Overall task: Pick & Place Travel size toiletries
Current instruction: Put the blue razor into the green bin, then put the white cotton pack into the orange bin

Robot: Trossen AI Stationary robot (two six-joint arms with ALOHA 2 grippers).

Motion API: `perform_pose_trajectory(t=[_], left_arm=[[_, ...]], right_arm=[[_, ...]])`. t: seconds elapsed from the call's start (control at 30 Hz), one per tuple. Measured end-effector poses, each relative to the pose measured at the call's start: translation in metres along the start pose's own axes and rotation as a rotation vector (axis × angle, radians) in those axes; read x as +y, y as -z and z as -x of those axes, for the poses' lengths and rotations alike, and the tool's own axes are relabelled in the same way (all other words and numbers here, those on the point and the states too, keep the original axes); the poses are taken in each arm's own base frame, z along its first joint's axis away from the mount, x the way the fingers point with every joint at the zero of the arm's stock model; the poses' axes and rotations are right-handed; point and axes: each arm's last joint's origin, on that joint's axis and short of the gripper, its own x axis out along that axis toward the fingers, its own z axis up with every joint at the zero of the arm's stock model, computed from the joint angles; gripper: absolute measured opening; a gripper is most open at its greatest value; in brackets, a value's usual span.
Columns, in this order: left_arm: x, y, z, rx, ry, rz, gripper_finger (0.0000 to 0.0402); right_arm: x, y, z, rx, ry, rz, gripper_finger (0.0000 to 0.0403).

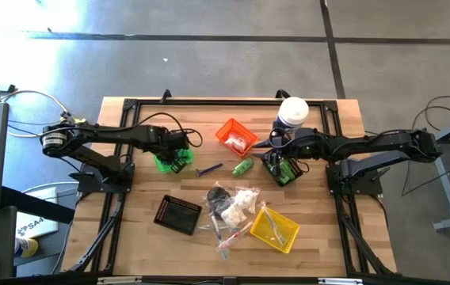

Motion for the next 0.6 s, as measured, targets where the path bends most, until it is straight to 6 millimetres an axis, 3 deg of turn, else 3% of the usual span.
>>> perform_pose_trajectory(t=[0.33, 0.6], left_arm=[[-0.001, -0.001, 0.0, -0.012, 0.007, -0.021, 0.013], [-0.008, -0.019, 0.024, -0.094, 0.061, -0.055, 0.0145]], right_arm=[[0.0, 0.0, 0.0, 0.004, -0.001, 0.018, 0.0111], [0.0, 0.0, 0.0, -0.003, 0.0, 0.018, 0.0111]])
